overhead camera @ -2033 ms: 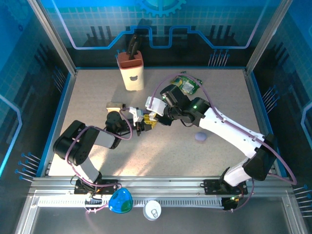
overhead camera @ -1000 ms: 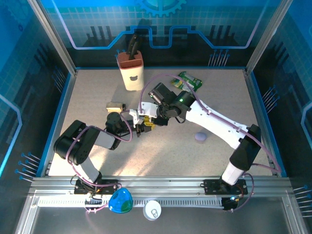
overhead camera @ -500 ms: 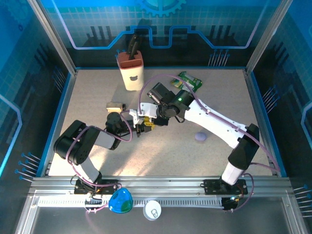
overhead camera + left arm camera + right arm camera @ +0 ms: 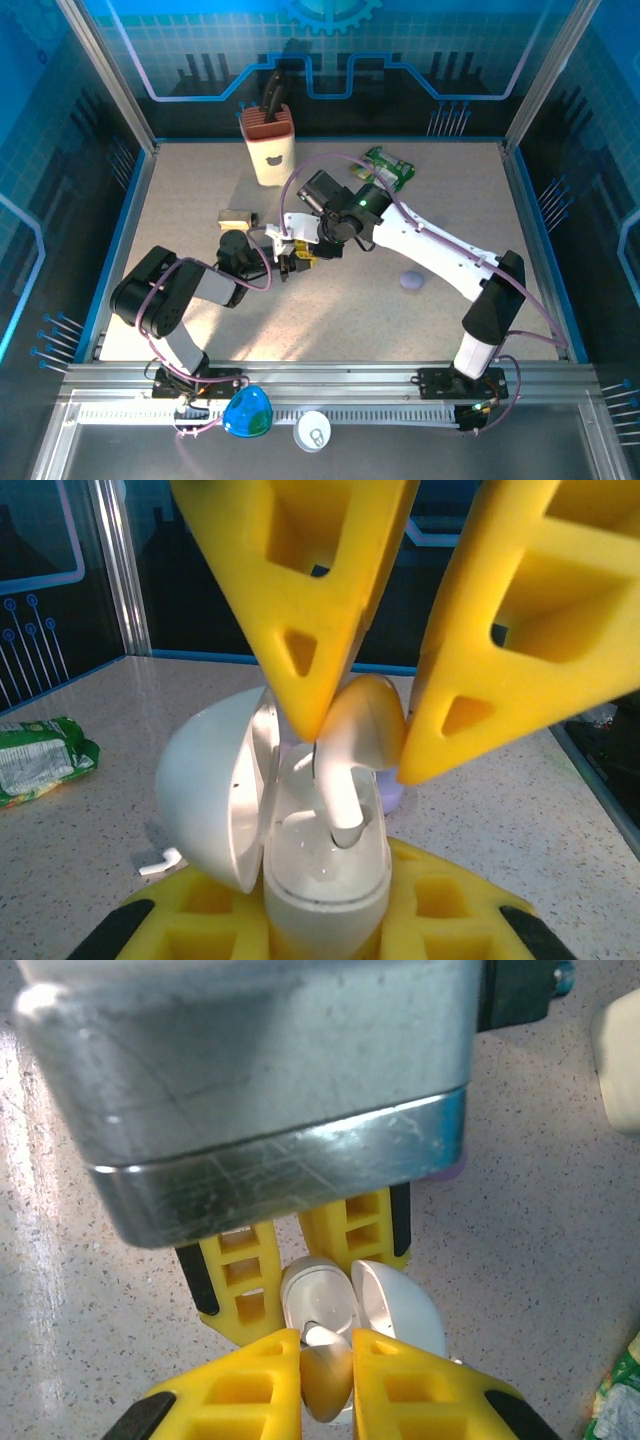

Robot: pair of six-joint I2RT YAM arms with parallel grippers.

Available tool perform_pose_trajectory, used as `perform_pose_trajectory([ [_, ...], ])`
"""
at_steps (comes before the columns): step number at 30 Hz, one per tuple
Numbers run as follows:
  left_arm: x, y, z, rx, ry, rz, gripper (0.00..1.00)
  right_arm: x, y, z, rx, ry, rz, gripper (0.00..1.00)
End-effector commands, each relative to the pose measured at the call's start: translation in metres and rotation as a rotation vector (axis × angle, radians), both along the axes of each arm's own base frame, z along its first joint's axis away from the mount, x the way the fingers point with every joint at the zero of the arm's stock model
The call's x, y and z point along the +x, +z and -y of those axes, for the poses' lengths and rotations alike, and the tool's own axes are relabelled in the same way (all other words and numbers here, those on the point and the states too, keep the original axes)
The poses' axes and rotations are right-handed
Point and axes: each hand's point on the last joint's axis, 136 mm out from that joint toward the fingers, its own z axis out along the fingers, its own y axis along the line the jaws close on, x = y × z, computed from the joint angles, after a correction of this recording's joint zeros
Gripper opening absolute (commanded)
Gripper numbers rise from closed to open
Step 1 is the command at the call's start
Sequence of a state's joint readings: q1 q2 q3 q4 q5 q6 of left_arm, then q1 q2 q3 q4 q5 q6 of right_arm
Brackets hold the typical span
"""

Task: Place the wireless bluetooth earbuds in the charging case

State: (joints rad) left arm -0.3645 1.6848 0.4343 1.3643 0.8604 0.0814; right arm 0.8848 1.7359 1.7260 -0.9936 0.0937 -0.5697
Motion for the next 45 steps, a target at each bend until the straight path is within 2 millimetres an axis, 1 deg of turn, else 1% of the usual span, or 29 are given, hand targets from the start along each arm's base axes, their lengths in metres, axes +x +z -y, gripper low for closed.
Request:
perform_pose_trajectory([
  [1,-0.002,0.001,-0.003,-0.004,-0.004,0.032,0.10,-0.017,-0.011,-0.002,-0.032,0.041,-0.073,0.18],
  [6,-0.002,0.002,-0.003,-0.005,-0.002,0.029,0.11,-0.022,-0.017,-0.003,-0.030,0.042,-0.111,0.23],
  [9,-0.002,0.002,-0.003,-0.006,-0.003,0.025,0.11,-0.020,-0.014,-0.004,-0.011,0.030,-0.098,0.31],
  [12,-0.002,0.003,-0.003,-0.008,-0.004,0.023,0.11,-0.020,-0.005,-0.005,0.030,0.025,-0.091,0.44],
  [16,-0.002,0.004,-0.003,-0.010,-0.003,0.023,0.11,-0.021,0.008,-0.002,0.093,0.006,-0.080,0.57],
  [19,-0.002,0.004,-0.003,-0.011,-0.005,0.019,0.11,-0.021,0.017,0.001,0.153,-0.017,-0.069,0.62],
  [24,-0.003,0.005,-0.003,-0.014,-0.009,0.018,0.11,-0.017,0.034,0.006,0.289,-0.085,-0.082,0.62],
  [26,-0.003,0.005,-0.003,-0.014,-0.013,0.018,0.11,-0.011,0.038,0.009,0.342,-0.134,-0.099,0.59],
  [27,-0.004,0.005,-0.002,-0.014,-0.017,0.017,0.11,-0.007,0.039,0.012,0.364,-0.164,-0.112,0.55],
  [30,-0.006,0.006,-0.002,-0.015,-0.028,0.015,0.11,0.004,0.036,0.018,0.374,-0.221,-0.133,0.46],
  [33,-0.007,0.007,-0.002,-0.019,-0.038,0.013,0.11,0.009,0.029,0.019,0.350,-0.231,-0.127,0.41],
  [38,-0.009,0.011,-0.001,-0.024,-0.047,0.012,0.11,0.015,0.013,0.021,0.287,-0.231,-0.120,0.40],
  [45,-0.009,0.013,-0.001,-0.028,-0.048,0.009,0.11,0.010,0.001,0.016,0.254,-0.191,-0.126,0.42],
])
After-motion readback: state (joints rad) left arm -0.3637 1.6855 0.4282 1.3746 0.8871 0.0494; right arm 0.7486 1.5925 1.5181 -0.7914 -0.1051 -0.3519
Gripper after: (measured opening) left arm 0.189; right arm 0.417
